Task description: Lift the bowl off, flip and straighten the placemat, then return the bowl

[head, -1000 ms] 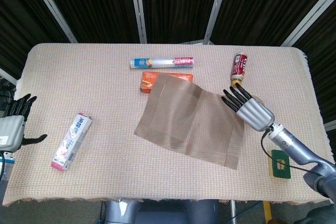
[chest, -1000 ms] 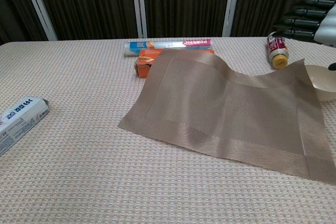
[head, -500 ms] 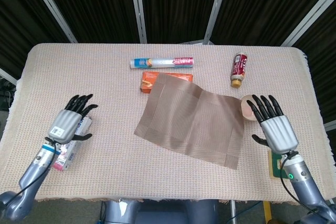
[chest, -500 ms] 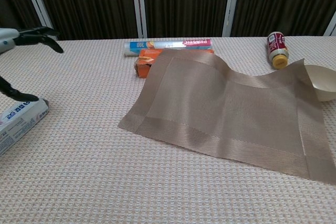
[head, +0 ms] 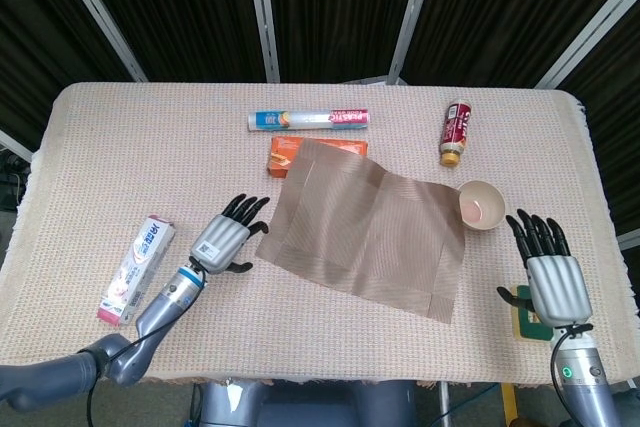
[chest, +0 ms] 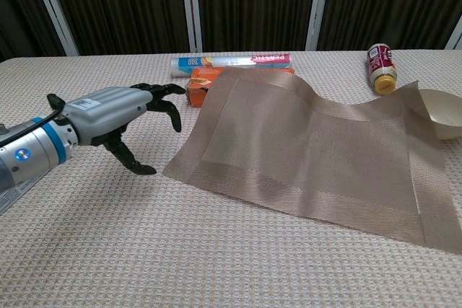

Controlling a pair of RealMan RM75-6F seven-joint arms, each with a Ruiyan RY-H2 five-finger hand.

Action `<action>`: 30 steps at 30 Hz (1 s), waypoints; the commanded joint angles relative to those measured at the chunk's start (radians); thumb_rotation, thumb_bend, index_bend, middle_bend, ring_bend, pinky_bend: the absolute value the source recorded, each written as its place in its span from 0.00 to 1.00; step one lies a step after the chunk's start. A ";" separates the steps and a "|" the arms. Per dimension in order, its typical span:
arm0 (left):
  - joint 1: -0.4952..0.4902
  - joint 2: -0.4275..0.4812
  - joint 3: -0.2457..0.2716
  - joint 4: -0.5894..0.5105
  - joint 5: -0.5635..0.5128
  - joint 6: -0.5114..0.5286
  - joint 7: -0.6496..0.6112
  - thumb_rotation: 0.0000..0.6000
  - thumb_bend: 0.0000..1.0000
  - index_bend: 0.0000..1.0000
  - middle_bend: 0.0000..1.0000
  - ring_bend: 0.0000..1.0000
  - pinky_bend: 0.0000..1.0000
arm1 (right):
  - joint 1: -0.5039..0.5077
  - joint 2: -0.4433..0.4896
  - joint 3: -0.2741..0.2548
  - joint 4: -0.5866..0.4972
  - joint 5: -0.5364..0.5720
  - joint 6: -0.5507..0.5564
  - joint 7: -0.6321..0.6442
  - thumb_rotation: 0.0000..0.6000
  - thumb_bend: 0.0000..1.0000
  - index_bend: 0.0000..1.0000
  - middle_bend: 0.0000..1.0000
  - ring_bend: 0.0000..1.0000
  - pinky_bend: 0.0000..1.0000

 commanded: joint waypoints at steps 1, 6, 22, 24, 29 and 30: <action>-0.019 -0.032 0.004 0.036 -0.001 -0.011 0.010 1.00 0.17 0.35 0.00 0.00 0.00 | -0.006 0.000 0.003 0.006 -0.006 0.002 0.007 1.00 0.00 0.00 0.00 0.00 0.00; -0.035 -0.066 0.008 0.072 -0.006 -0.021 0.013 1.00 0.18 0.35 0.00 0.00 0.00 | -0.012 0.002 0.006 0.009 -0.019 0.000 0.022 1.00 0.00 0.00 0.00 0.00 0.00; -0.073 -0.160 0.003 0.189 -0.042 -0.046 0.020 1.00 0.19 0.35 0.00 0.00 0.00 | -0.024 0.009 0.029 0.024 -0.031 -0.016 0.053 1.00 0.00 0.00 0.00 0.00 0.00; -0.075 -0.164 0.004 0.198 -0.044 -0.047 0.020 1.00 0.19 0.35 0.00 0.00 0.00 | -0.025 0.011 0.032 0.025 -0.031 -0.019 0.056 1.00 0.00 0.00 0.00 0.00 0.00; -0.080 -0.170 0.005 0.211 -0.053 -0.050 0.021 1.00 0.25 0.35 0.00 0.00 0.00 | -0.028 0.013 0.038 0.023 -0.034 -0.024 0.063 1.00 0.00 0.00 0.00 0.00 0.00; -0.081 -0.171 0.005 0.212 -0.056 -0.052 0.020 1.00 0.26 0.35 0.00 0.00 0.00 | -0.030 0.014 0.039 0.024 -0.035 -0.024 0.063 1.00 0.00 0.00 0.00 0.00 0.00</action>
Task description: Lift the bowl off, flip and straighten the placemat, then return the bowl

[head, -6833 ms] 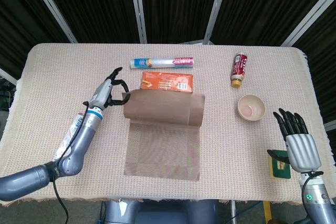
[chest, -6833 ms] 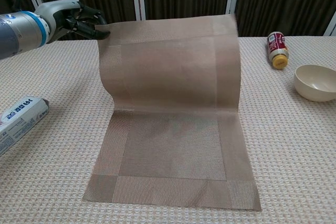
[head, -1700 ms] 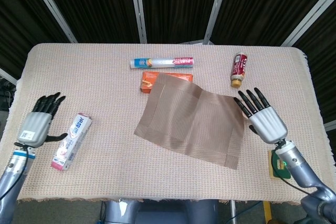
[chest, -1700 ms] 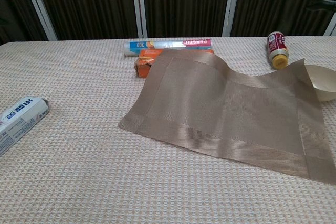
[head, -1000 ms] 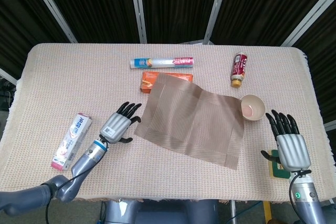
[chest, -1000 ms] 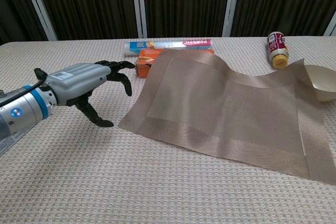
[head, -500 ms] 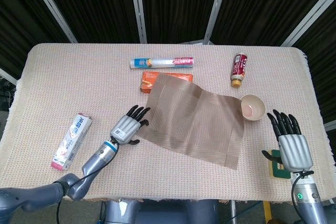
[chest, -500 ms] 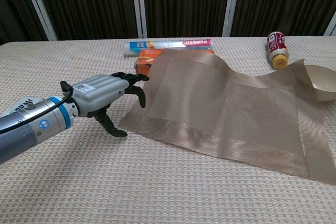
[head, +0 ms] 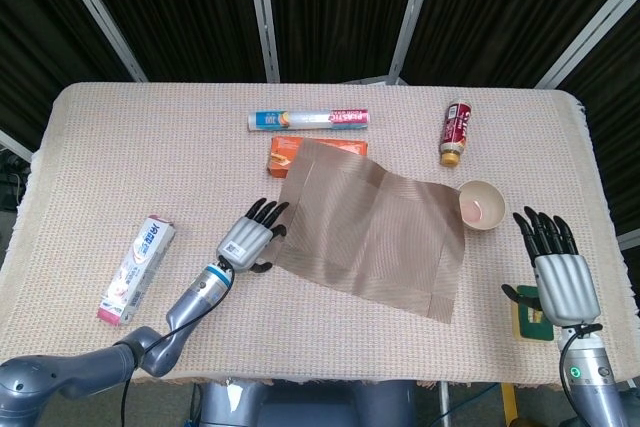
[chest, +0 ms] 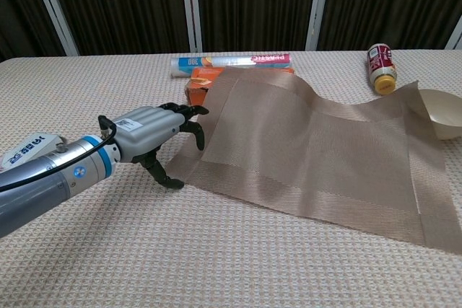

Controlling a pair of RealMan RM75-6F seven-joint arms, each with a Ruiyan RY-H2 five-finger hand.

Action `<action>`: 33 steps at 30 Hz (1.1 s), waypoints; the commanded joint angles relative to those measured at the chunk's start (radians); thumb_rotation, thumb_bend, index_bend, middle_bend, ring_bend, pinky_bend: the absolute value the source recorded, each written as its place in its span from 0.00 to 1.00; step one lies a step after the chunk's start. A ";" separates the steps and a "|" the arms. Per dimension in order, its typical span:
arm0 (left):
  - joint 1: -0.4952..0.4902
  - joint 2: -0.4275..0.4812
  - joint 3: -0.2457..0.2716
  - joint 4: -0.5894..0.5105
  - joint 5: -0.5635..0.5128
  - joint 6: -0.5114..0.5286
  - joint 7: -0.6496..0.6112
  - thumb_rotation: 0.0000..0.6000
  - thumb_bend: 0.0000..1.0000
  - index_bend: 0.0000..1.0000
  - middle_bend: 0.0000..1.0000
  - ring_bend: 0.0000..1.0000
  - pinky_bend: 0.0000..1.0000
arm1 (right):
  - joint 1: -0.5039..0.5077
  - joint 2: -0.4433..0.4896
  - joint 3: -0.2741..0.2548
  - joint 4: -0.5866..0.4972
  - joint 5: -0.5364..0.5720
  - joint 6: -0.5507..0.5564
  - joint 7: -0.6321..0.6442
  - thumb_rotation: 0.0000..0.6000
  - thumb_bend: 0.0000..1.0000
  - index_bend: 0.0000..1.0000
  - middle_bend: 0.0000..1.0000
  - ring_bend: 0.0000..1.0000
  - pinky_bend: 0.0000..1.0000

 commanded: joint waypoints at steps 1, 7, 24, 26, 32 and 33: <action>-0.003 -0.002 0.000 0.002 -0.005 -0.004 -0.001 1.00 0.28 0.35 0.00 0.00 0.00 | -0.002 0.001 0.002 0.000 -0.002 -0.001 0.001 1.00 0.00 0.00 0.00 0.00 0.00; -0.009 -0.003 0.005 -0.001 -0.008 -0.003 0.007 1.00 0.38 0.37 0.00 0.00 0.00 | -0.007 0.004 0.007 -0.003 -0.007 -0.002 0.006 1.00 0.00 0.00 0.00 0.00 0.00; -0.027 -0.027 -0.011 0.000 -0.061 -0.032 0.042 1.00 0.50 0.41 0.00 0.00 0.00 | -0.018 0.015 0.021 -0.009 -0.020 -0.004 0.033 1.00 0.00 0.00 0.00 0.00 0.00; -0.028 -0.030 -0.014 0.003 -0.066 -0.034 0.041 1.00 0.50 0.42 0.00 0.00 0.00 | -0.019 0.016 0.022 -0.010 -0.021 -0.004 0.036 1.00 0.00 0.00 0.00 0.00 0.00; -0.031 -0.044 -0.023 0.015 -0.075 -0.024 0.040 1.00 0.53 0.58 0.00 0.00 0.00 | -0.022 0.021 0.025 -0.012 -0.028 -0.003 0.049 1.00 0.00 0.00 0.00 0.00 0.00; -0.031 -0.047 -0.023 0.017 -0.075 -0.021 0.039 1.00 0.53 0.62 0.00 0.00 0.00 | -0.023 0.022 0.026 -0.012 -0.028 -0.003 0.052 1.00 0.00 0.00 0.00 0.00 0.00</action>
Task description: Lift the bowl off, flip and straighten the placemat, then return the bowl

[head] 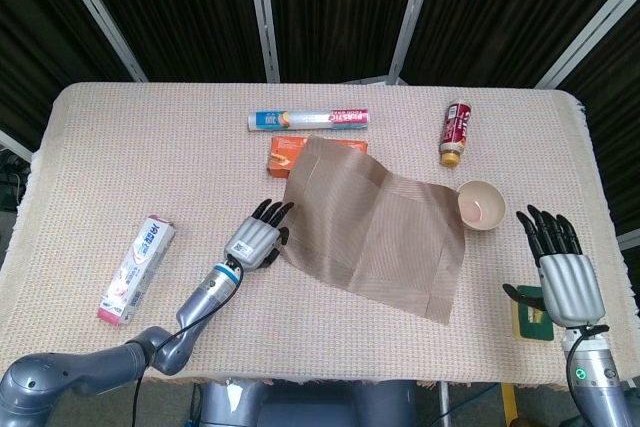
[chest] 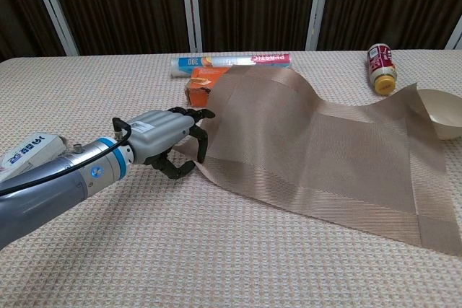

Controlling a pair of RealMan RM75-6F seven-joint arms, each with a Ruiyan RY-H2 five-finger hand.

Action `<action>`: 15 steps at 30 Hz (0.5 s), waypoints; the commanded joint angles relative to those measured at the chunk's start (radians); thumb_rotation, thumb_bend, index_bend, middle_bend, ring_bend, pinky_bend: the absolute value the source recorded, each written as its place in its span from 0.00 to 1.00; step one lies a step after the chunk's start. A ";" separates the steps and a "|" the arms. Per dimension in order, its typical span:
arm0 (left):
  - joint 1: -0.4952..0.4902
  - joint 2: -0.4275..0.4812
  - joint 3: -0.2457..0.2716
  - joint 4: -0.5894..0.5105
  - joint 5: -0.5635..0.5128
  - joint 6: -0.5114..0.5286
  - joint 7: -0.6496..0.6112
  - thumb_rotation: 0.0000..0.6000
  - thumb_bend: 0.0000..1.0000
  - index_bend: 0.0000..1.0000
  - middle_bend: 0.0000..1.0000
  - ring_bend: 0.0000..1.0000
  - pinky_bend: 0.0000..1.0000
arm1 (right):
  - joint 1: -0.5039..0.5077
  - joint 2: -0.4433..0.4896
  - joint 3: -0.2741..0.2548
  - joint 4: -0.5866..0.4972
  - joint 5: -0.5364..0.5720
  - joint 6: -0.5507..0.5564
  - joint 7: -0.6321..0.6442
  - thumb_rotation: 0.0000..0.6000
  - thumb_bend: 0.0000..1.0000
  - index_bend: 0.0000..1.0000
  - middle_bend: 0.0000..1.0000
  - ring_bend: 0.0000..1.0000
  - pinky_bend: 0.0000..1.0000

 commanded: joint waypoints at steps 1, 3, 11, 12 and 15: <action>0.000 -0.005 -0.001 0.004 -0.001 0.007 -0.001 1.00 0.53 0.64 0.00 0.00 0.00 | -0.001 0.002 0.003 -0.001 0.000 0.000 0.006 1.00 0.00 0.00 0.00 0.00 0.00; 0.001 -0.007 0.000 0.002 0.000 0.012 -0.005 1.00 0.54 0.68 0.00 0.00 0.00 | -0.003 0.002 0.006 0.000 -0.001 0.002 0.011 1.00 0.00 0.00 0.00 0.00 0.00; 0.011 0.031 0.024 -0.064 0.032 0.045 -0.006 1.00 0.54 0.74 0.00 0.00 0.00 | -0.007 0.004 0.008 -0.002 -0.009 0.001 0.024 1.00 0.00 0.00 0.00 0.00 0.00; 0.013 0.040 0.028 -0.079 0.039 0.050 -0.007 1.00 0.54 0.76 0.00 0.00 0.00 | -0.007 0.004 0.009 -0.002 -0.010 0.002 0.027 1.00 0.00 0.00 0.00 0.00 0.00; 0.023 0.084 0.047 -0.146 0.066 0.071 -0.009 1.00 0.54 0.79 0.00 0.00 0.00 | -0.010 0.003 0.011 -0.002 -0.012 0.006 0.027 1.00 0.00 0.00 0.00 0.00 0.00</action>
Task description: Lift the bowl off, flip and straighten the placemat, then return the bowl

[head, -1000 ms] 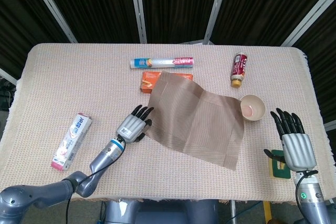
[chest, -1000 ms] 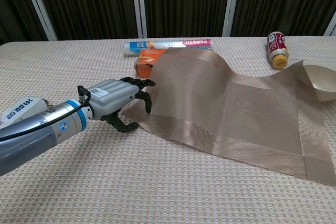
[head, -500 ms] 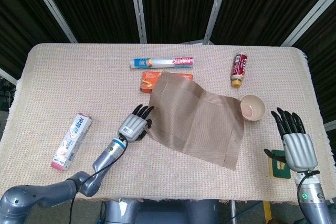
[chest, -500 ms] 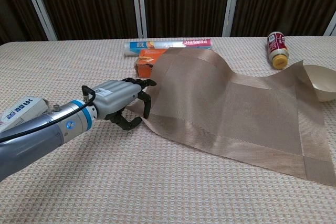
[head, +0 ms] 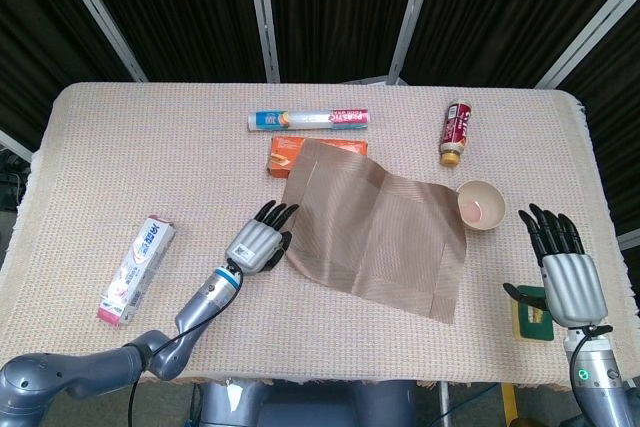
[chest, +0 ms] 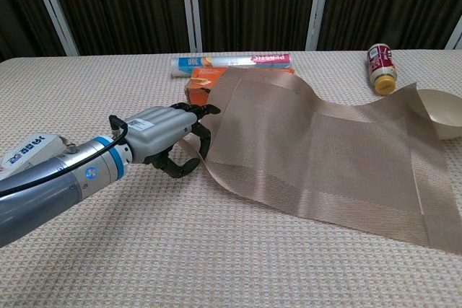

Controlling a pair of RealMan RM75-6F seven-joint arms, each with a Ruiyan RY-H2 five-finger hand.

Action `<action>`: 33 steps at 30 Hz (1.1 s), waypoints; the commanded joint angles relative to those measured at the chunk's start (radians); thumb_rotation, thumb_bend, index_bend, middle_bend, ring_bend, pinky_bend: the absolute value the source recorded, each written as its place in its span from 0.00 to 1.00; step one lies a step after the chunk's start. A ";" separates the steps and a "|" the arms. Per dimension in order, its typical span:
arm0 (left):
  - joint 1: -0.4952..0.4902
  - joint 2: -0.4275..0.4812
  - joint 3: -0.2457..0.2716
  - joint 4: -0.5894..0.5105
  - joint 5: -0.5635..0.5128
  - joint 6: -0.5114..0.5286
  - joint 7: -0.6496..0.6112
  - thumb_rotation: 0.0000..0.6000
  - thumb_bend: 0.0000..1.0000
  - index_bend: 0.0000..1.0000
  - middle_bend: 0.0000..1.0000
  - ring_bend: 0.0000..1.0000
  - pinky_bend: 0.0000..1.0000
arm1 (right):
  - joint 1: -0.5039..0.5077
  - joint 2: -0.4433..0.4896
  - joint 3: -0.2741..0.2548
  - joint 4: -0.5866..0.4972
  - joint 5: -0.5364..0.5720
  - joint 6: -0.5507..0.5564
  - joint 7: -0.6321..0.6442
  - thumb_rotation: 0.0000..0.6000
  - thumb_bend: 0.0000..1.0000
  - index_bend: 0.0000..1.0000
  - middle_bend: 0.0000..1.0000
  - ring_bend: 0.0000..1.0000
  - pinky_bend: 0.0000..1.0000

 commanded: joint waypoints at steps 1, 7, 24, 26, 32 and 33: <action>0.013 0.056 0.026 -0.080 0.035 0.027 0.000 1.00 0.54 0.78 0.00 0.00 0.00 | -0.002 0.000 0.001 -0.001 0.000 0.002 -0.003 1.00 0.00 0.00 0.00 0.00 0.00; 0.034 0.162 0.070 -0.253 0.082 0.052 0.008 1.00 0.54 0.79 0.00 0.00 0.00 | -0.003 0.000 -0.001 -0.002 -0.004 -0.002 -0.011 1.00 0.00 0.00 0.00 0.00 0.00; 0.057 0.364 0.265 -0.520 0.313 0.085 -0.032 1.00 0.54 0.85 0.00 0.00 0.00 | -0.014 -0.011 -0.004 -0.013 -0.024 0.014 -0.057 1.00 0.00 0.00 0.00 0.00 0.00; 0.062 0.386 0.296 -0.527 0.346 0.095 -0.056 1.00 0.54 0.85 0.00 0.00 0.00 | -0.015 -0.014 -0.005 -0.016 -0.026 0.015 -0.064 1.00 0.00 0.00 0.00 0.00 0.00; 0.081 0.450 0.364 -0.497 0.410 0.127 -0.117 1.00 0.54 0.86 0.00 0.00 0.00 | -0.018 -0.017 -0.004 -0.019 -0.029 0.016 -0.075 1.00 0.00 0.00 0.00 0.00 0.00; 0.086 0.460 0.369 -0.486 0.411 0.133 -0.121 1.00 0.54 0.86 0.00 0.00 0.00 | -0.018 -0.017 -0.004 -0.019 -0.030 0.016 -0.075 1.00 0.00 0.00 0.00 0.00 0.00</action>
